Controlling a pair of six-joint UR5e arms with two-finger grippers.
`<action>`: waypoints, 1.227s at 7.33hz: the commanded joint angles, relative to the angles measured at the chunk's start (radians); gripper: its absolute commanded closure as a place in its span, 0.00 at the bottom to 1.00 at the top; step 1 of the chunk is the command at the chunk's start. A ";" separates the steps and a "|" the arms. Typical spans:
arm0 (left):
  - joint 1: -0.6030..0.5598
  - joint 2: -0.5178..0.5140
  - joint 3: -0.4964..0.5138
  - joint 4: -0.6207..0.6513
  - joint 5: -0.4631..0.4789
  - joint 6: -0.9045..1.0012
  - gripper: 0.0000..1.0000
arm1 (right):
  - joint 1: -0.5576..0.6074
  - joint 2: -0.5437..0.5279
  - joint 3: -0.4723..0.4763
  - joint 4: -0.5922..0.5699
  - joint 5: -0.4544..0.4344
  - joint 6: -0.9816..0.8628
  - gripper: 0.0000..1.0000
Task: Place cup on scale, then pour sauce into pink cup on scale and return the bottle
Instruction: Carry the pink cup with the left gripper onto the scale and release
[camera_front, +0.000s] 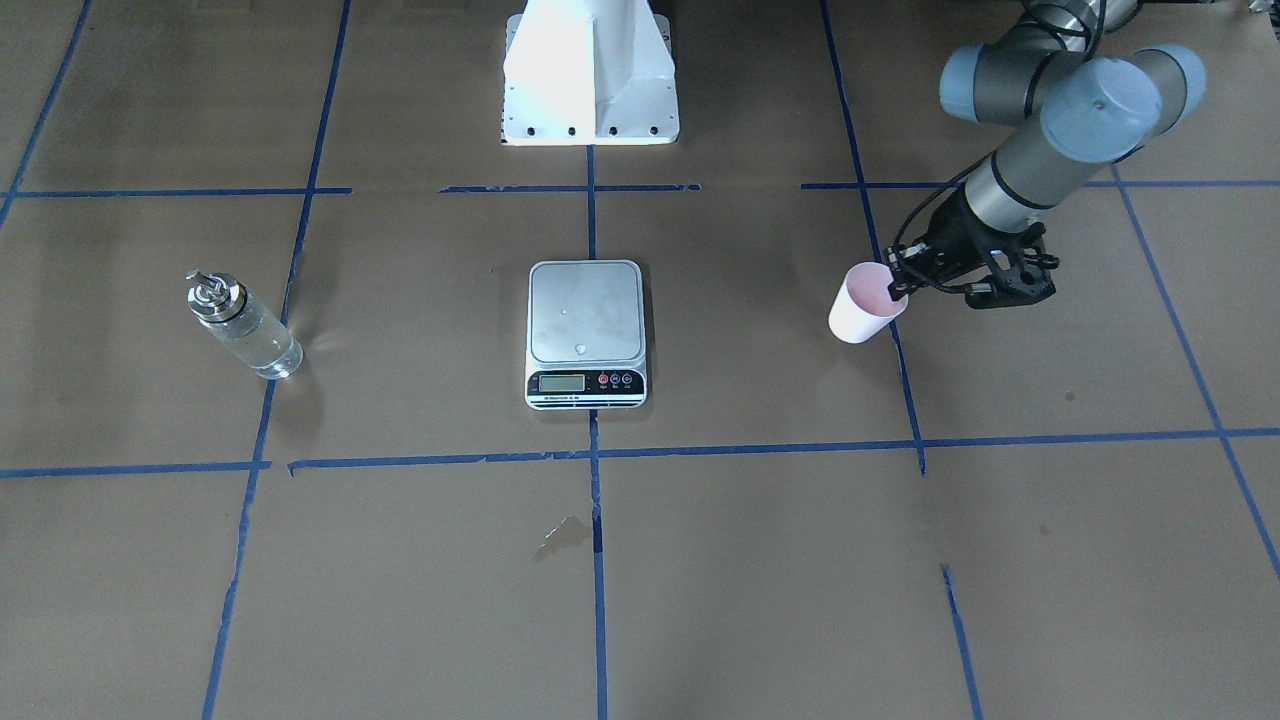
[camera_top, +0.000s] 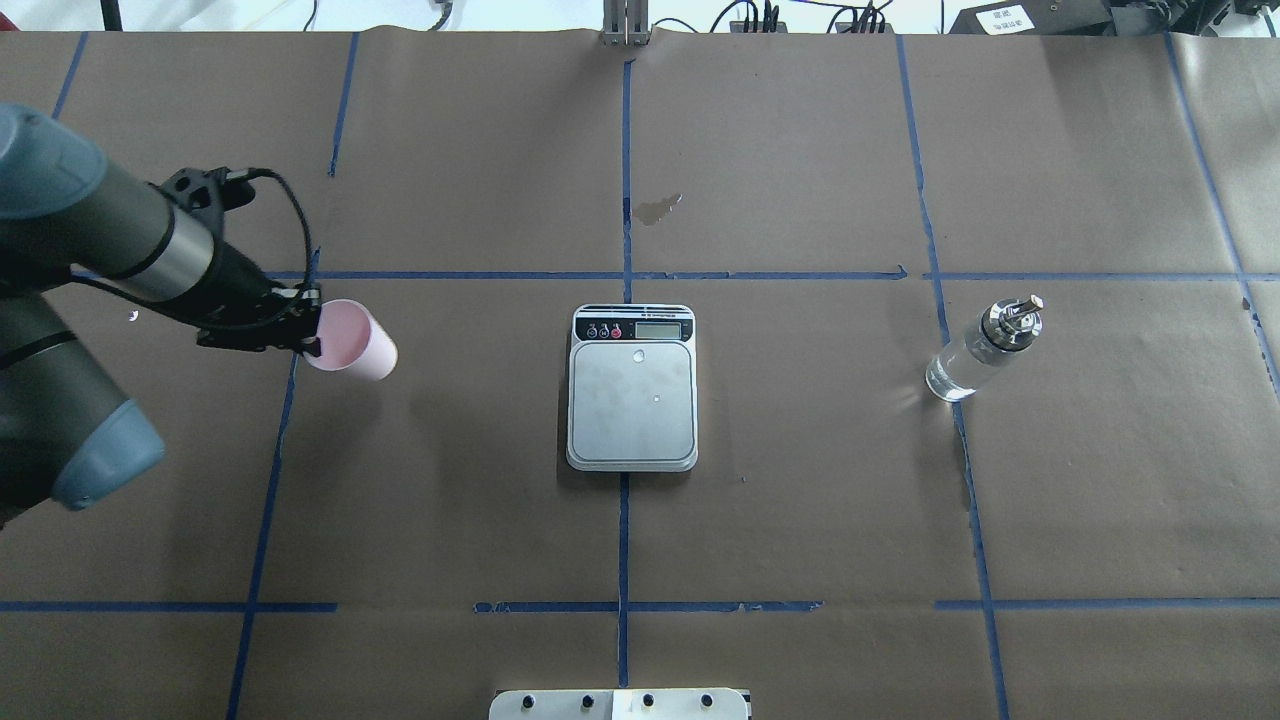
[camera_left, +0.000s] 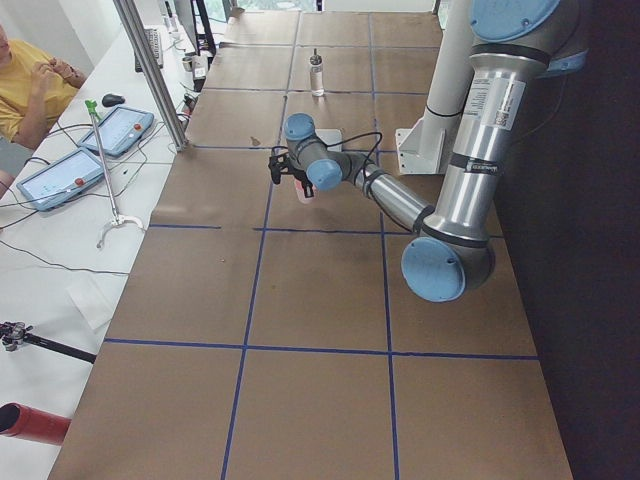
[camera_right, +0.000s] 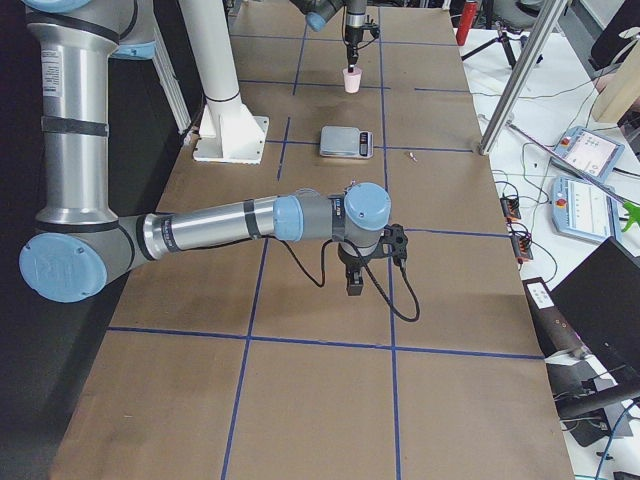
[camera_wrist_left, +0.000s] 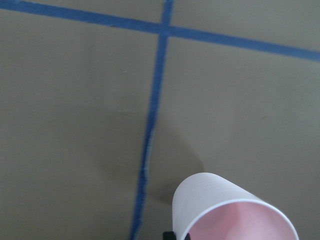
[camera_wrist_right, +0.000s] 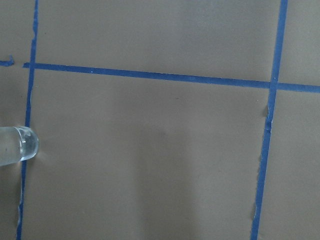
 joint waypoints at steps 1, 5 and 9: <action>0.120 -0.293 0.042 0.198 0.011 -0.181 1.00 | -0.002 0.001 0.029 0.001 0.059 -0.001 0.00; 0.254 -0.434 0.147 0.201 0.186 -0.258 1.00 | -0.006 -0.002 0.061 0.001 0.062 0.001 0.00; 0.268 -0.454 0.181 0.201 0.217 -0.257 1.00 | -0.006 -0.002 0.061 0.001 0.062 -0.002 0.00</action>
